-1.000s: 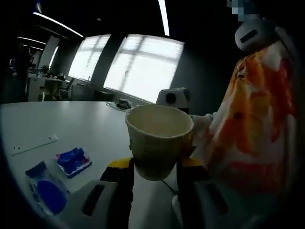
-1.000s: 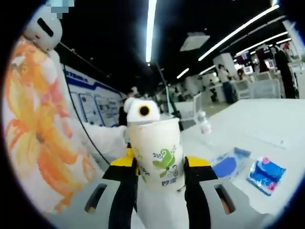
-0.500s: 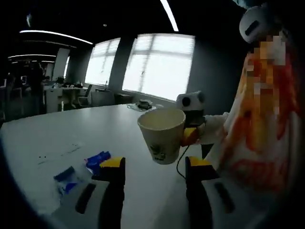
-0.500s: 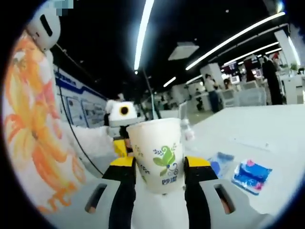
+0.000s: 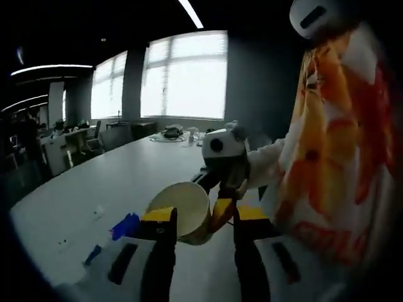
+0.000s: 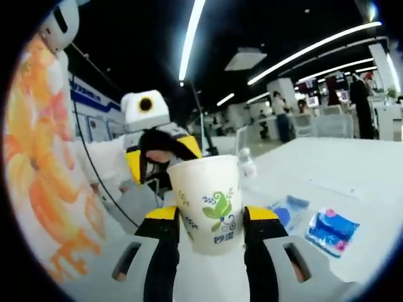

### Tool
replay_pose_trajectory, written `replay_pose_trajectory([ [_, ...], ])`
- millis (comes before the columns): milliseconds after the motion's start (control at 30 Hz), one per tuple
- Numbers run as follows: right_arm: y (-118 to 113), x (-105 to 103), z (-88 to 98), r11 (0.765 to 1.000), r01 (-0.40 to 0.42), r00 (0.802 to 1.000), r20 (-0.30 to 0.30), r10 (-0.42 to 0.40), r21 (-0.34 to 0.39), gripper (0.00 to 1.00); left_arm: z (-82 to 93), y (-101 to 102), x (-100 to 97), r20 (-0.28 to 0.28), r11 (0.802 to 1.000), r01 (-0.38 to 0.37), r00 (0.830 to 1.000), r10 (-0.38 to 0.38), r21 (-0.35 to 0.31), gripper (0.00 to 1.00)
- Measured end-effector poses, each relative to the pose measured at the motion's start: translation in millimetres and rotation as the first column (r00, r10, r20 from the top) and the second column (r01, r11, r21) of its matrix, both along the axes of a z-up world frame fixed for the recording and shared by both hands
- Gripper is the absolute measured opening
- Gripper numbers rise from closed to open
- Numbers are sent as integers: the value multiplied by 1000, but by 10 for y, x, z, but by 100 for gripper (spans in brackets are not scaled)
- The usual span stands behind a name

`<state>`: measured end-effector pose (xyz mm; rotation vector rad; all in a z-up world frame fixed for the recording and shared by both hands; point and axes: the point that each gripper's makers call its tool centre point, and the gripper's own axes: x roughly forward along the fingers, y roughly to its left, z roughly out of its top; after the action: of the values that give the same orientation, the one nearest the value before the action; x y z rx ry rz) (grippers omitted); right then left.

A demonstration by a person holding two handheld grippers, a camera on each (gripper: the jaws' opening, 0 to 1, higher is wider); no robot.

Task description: Arrange the tabletop items into an orderly group along one side of the table until the central work area is clear of visible clutter.

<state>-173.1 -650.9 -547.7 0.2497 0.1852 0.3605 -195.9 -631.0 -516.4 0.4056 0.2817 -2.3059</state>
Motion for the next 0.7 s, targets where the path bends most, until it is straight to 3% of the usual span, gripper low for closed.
replay_pose_trajectory([
  [100, 10, -2, -19, 1000, -6, 1000, -6, 6, -10, 38, -83, -19, -3, 54, 1000, 10, 999, -9, -5, 15],
  [267, 84, -22, -129, 999, -35, 999, -42, 33, -40, 38, -97, -18, 2, 70, 1000, 18, 997, -17, -14, 1],
  [467, 144, 25, -175, 998, -48, 998, -52, 45, -50, 38, -175, 62, 14, 106, 999, 49, 993, -51, 22, 0],
  [567, 103, 57, -251, 996, -27, 996, -83, 20, -89, 37, -233, 81, 70, 133, 998, 48, 990, -52, 36, 0],
  [700, 73, 19, -329, 997, -10, 993, -114, 2, -72, 38, -383, 53, 384, 250, 999, -20, 968, 9, 44, 0],
])
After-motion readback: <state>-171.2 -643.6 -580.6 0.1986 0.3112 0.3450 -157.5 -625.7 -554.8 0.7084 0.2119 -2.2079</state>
